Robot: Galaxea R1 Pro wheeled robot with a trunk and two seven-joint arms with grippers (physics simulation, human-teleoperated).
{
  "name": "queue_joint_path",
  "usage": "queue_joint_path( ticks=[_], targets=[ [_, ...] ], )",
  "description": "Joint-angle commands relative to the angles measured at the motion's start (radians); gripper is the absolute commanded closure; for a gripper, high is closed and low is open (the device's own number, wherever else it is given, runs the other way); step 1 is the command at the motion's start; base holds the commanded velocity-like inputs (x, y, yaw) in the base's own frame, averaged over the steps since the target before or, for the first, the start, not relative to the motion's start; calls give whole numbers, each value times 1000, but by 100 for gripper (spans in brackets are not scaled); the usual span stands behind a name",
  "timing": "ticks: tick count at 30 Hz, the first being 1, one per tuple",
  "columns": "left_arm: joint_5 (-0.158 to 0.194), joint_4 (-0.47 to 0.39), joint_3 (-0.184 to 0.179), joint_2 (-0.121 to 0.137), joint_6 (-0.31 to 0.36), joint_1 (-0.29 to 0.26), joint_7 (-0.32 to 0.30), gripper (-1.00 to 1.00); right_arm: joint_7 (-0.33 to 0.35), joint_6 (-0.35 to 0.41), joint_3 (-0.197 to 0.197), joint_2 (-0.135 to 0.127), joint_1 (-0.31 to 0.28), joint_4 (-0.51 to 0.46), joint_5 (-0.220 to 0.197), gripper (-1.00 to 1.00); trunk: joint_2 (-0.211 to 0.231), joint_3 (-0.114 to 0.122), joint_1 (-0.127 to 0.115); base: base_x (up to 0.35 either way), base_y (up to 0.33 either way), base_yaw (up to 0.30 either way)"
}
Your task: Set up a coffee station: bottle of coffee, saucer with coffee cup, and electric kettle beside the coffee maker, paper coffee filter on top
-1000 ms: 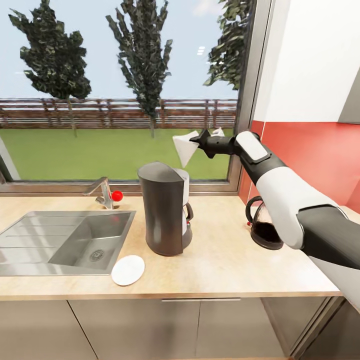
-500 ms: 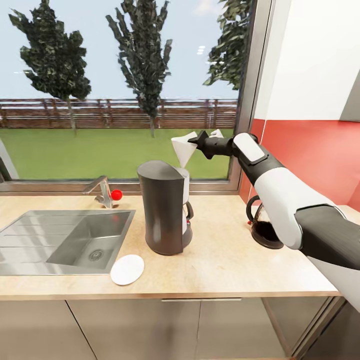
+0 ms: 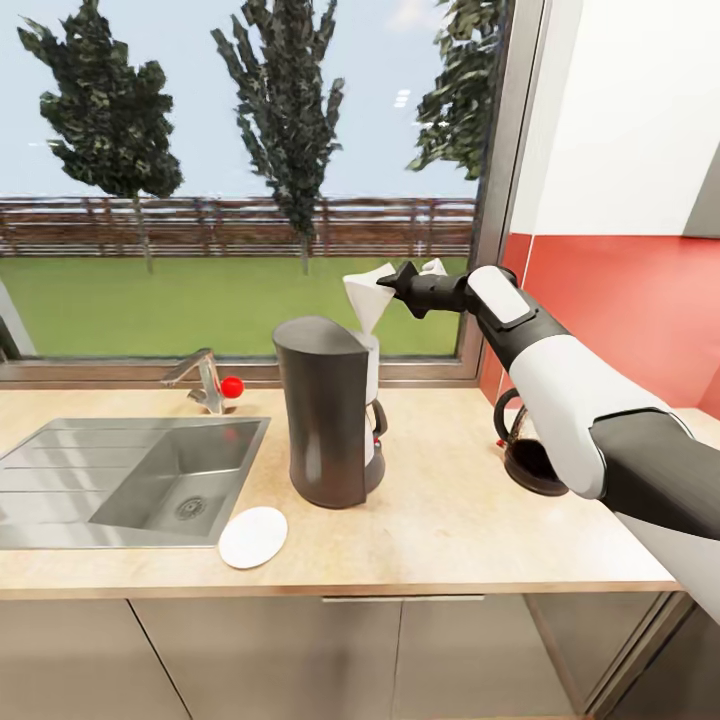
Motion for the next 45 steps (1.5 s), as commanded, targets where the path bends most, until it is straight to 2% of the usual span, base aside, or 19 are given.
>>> queue_joint_path(
  ticks=[1, 18, 45],
  targets=[
    [-1, -2, 8, 0, -1, 1, -3, -100, -1, 1, 4, 0, -1, 0, -3, 100, -8, -5, 4, 0, 0, 0],
    [-1, -2, 8, 0, -1, 1, -2, -100, -1, 1, 4, 1, -1, 1, -2, 100, -127, -58, 69, 0, 0, 0],
    [-1, -2, 8, 0, -1, 1, -3, -100, 0, 1, 4, 0, -1, 1, -2, 100, -127, -58, 69, 17, 0, 0]
  ],
)
